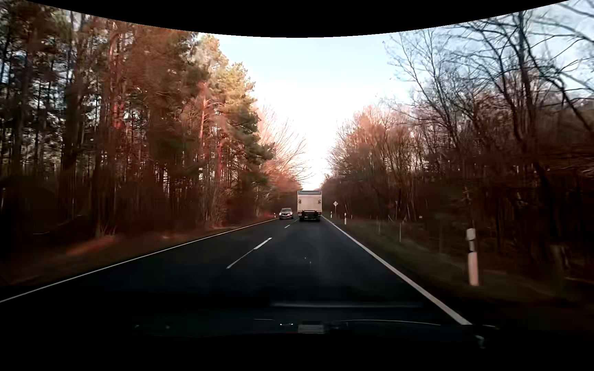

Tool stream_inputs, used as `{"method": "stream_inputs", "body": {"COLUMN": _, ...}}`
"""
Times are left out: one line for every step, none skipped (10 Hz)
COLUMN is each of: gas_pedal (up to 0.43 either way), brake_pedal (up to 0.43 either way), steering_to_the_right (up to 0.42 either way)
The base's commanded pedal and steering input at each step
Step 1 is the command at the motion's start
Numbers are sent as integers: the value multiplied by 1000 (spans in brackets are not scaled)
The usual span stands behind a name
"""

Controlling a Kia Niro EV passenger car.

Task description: Follow the waypoints while adhering to traffic rules and regulations

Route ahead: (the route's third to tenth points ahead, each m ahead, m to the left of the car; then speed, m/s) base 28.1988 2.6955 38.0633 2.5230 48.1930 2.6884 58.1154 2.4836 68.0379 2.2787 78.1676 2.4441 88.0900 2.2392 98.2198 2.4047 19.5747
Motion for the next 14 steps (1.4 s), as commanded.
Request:
{"method": "stream_inputs", "body": {"gas_pedal": 138, "brake_pedal": 0, "steering_to_the_right": -2}}
{"method": "stream_inputs", "body": {"gas_pedal": 138, "brake_pedal": 0, "steering_to_the_right": -2}}
{"method": "stream_inputs", "body": {"gas_pedal": 138, "brake_pedal": 0, "steering_to_the_right": -2}}
{"method": "stream_inputs", "body": {"gas_pedal": 138, "brake_pedal": 0, "steering_to_the_right": -2}}
{"method": "stream_inputs", "body": {"gas_pedal": 138, "brake_pedal": 0, "steering_to_the_right": -2}}
{"method": "stream_inputs", "body": {"gas_pedal": 138, "brake_pedal": 0, "steering_to_the_right": -2}}
{"method": "stream_inputs", "body": {"gas_pedal": 138, "brake_pedal": 0, "steering_to_the_right": -2}}
{"method": "stream_inputs", "body": {"gas_pedal": 138, "brake_pedal": 0, "steering_to_the_right": -2}}
{"method": "stream_inputs", "body": {"gas_pedal": 138, "brake_pedal": 0, "steering_to_the_right": -2}}
{"method": "stream_inputs", "body": {"gas_pedal": 138, "brake_pedal": 0, "steering_to_the_right": -2}}
{"method": "stream_inputs", "body": {"gas_pedal": 138, "brake_pedal": 0, "steering_to_the_right": -2}}
{"method": "stream_inputs", "body": {"gas_pedal": 138, "brake_pedal": 0, "steering_to_the_right": -2}}
{"method": "stream_inputs", "body": {"gas_pedal": 138, "brake_pedal": 0, "steering_to_the_right": -2}}
{"method": "stream_inputs", "body": {"gas_pedal": 138, "brake_pedal": 0, "steering_to_the_right": -2}}
